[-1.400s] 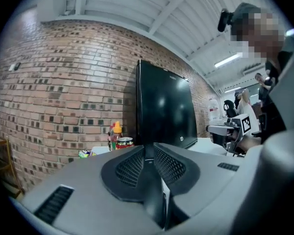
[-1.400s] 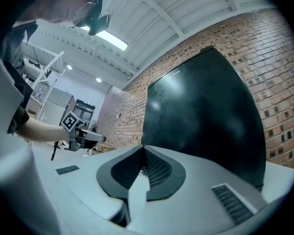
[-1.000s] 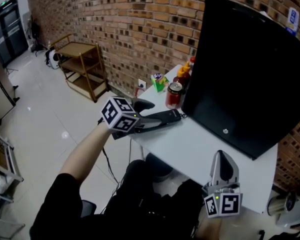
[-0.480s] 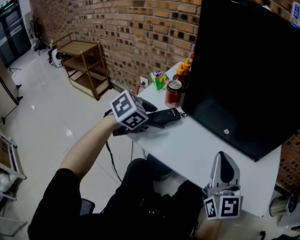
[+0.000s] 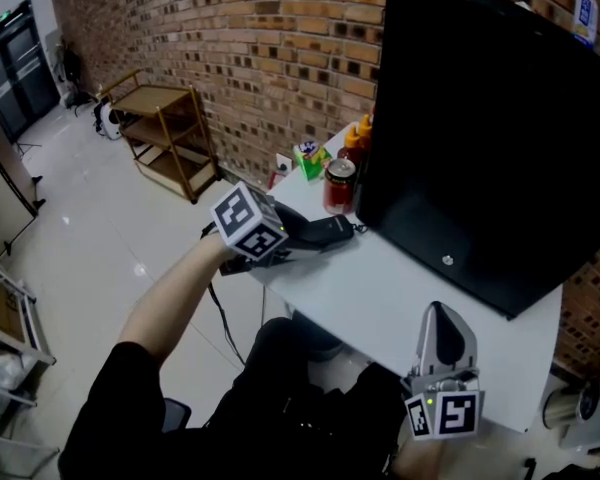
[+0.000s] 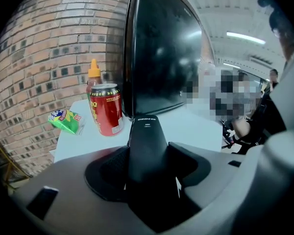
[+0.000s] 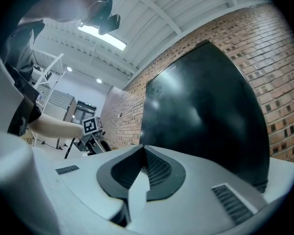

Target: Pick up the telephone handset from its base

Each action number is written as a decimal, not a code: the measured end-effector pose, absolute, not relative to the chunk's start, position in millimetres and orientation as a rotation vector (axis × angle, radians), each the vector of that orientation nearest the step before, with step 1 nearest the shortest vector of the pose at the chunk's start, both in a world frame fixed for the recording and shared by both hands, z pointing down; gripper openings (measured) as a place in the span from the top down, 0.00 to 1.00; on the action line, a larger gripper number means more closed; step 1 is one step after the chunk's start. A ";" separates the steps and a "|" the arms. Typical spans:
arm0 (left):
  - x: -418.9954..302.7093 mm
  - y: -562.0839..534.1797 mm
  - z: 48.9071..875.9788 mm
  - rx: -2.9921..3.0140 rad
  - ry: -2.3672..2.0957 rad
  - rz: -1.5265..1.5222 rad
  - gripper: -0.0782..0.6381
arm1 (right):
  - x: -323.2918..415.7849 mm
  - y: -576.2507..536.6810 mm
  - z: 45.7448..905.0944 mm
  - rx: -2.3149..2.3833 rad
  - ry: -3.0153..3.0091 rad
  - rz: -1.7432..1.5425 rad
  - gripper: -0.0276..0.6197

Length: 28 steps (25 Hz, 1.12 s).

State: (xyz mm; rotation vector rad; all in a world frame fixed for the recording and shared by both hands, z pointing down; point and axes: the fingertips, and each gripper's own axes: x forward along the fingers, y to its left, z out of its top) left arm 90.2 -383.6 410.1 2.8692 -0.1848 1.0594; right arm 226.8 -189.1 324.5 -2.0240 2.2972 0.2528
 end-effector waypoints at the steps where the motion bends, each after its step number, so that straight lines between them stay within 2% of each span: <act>1: 89.7 -384.1 409.5 2.873 -0.192 1.045 0.53 | 227.5 -189.7 325.0 -2.024 2.306 0.256 0.94; 11: 82.3 -390.5 369.5 3.009 -0.264 0.728 0.53 | 233.7 -206.0 324.1 -2.065 2.351 0.265 0.94; 28: -7.7 -355.6 290.1 3.088 -0.416 -0.260 0.53 | 211.2 -212.6 322.5 -2.079 2.441 0.283 0.94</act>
